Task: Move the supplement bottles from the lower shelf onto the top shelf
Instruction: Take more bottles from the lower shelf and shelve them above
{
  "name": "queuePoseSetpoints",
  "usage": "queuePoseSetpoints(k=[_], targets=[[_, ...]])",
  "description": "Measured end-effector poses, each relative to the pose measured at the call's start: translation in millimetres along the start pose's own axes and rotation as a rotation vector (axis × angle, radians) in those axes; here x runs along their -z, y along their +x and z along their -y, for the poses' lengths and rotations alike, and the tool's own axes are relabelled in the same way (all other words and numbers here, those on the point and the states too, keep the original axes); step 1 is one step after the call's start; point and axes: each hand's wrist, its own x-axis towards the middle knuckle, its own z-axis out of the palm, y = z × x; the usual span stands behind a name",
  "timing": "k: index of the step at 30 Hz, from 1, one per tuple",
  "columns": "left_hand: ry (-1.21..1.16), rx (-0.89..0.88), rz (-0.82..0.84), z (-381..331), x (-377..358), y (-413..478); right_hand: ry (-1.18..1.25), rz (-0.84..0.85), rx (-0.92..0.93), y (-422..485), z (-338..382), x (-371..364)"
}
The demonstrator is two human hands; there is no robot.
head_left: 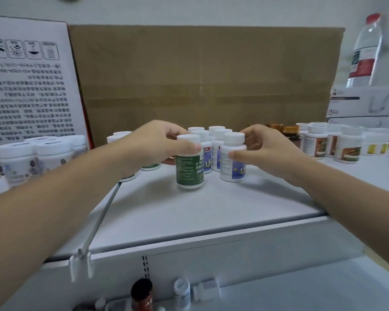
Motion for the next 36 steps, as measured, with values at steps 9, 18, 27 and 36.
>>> queuePoseSetpoints(k=[9, 18, 27, 36], targets=[[0.400, -0.032, -0.008, -26.1, 36.5, -9.3, -0.173, -0.062, 0.340, -19.0, 34.4, 7.0], [0.822, -0.071, -0.035, -8.1, 61.6, -1.6, -0.441, 0.530, 0.329, -45.2, 34.4, -36.9], [0.838, -0.075, -0.098, 9.6, 57.0, 2.0, -0.460, 0.548, 0.330, -47.3, 35.0, -37.8], [0.801, -0.053, -0.132, 26.9, 52.2, 3.5, -0.424, 0.531, 0.285, -48.7, 34.4, -37.3]])
